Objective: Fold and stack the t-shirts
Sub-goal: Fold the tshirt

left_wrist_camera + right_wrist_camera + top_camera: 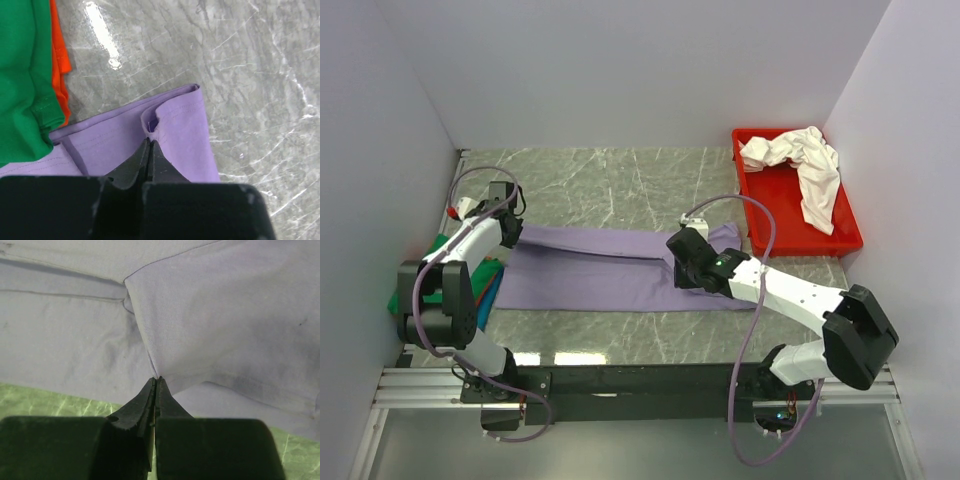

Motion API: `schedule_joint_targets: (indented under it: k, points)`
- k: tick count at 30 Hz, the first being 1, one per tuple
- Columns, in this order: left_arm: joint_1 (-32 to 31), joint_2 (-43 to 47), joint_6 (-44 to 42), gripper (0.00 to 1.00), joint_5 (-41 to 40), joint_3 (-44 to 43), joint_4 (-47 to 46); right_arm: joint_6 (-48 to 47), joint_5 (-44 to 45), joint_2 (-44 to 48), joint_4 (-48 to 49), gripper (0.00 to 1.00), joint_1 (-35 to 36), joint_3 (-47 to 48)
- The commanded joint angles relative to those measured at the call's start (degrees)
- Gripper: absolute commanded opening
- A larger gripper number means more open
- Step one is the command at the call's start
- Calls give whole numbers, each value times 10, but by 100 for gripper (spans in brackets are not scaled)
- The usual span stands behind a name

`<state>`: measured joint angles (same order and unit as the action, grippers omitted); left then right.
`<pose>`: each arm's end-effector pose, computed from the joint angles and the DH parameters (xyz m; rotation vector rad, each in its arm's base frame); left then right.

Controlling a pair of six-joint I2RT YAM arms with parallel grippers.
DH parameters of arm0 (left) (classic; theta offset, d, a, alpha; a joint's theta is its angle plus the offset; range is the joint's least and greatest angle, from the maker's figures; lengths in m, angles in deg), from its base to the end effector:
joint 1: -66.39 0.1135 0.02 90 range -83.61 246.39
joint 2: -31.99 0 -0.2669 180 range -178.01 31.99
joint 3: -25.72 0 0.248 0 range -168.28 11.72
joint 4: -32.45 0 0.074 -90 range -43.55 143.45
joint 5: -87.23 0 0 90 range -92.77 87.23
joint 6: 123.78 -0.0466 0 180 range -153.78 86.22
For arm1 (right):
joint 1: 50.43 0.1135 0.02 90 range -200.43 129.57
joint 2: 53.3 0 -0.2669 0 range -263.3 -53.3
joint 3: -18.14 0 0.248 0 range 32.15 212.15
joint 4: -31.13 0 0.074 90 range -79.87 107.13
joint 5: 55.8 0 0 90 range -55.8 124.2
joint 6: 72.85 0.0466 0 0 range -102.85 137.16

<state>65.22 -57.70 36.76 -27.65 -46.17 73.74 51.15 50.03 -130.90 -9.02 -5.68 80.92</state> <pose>0.3147 0.0132 0.2048 -1.5225 1.9364 0.0414 0.2012 0.1815 0.2134 -0.1245 2.4896 0.2309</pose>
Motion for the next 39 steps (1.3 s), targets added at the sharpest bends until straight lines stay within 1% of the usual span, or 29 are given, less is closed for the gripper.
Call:
schedule_joint_targets:
  k: [1, 6, 10, 13, 14, 15, 16, 17, 19, 20, 21, 22, 23, 24, 25, 29, 31, 32, 33, 35, 37, 39]
  points:
    - [6, 29, -6, 1, -6, 1, -5, -3, -10, 24, -13, 0, 4, 12]
    - [8, 26, -5, 1, 2, 26, -21, -2, -48, 10, 13, 1, 3, -3]
    - [10, 26, -7, 1, 10, 48, -45, -2, -82, -18, 38, 6, 3, -7]
    - [10, 30, -8, 1, 14, 60, -55, -7, -108, -21, 54, 15, 2, -9]
    - [10, 36, -8, 1, 15, 65, -55, -9, -112, -19, 53, 20, 2, -7]
    - [10, 39, -8, 6, 12, 66, -54, -10, -115, -8, 54, 23, 0, -8]
    - [10, 43, -8, 9, 13, 67, -53, -13, -123, -3, 49, 27, -7, -7]
    - [25, 53, -9, 10, 13, 71, -55, -17, -127, 3, 45, 33, -12, -8]
    - [27, 62, -10, 23, 15, 73, -53, -22, -123, 27, 30, 40, -35, -9]
    - [27, 68, -12, 33, 13, 71, -49, -25, -121, 35, 25, 45, -46, -9]
    - [27, 71, -13, 53, 10, 68, -44, -28, -121, 51, 22, 45, -60, -11]
    - [27, 72, -15, 59, 9, 60, -40, -29, -122, 56, 19, 45, -77, -13]
    - [24, 78, -22, 61, 10, 58, -39, -31, -127, 61, 19, 45, -111, -14]
    - [21, 79, -23, 65, 10, 52, -33, -31, -129, 62, 19, 45, -127, -13]
    - [18, 82, -23, 67, 5, 42, -30, -33, -128, 63, 19, 45, -138, -9]
    - [-20, 75, -41, 67, 5, 14, -33, -22, -105, 47, 31, 46, -184, 4]
    - [-37, 59, -52, 66, 12, -13, -35, -20, -117, 29, 51, 46, -232, 12]
    - [-56, 37, -54, 66, 12, -25, -31, -20, -121, 21, 56, 46, -250, 18]
    - [-65, 24, -61, 66, 16, -36, -31, -23, -111, 3, 56, 46, -272, 27]
    - [-87, -17, -77, 66, 24, -70, -29, -36, -107, -20, 55, 46, -285, 58]
    - [-97, -46, -80, 66, 26, -105, -15, -43, -127, -54, 49, 46, -289, 87]
    - [-103, -75, -75, 65, 40, -112, -10, -40, -141, -62, 51, 46, -285, 88]
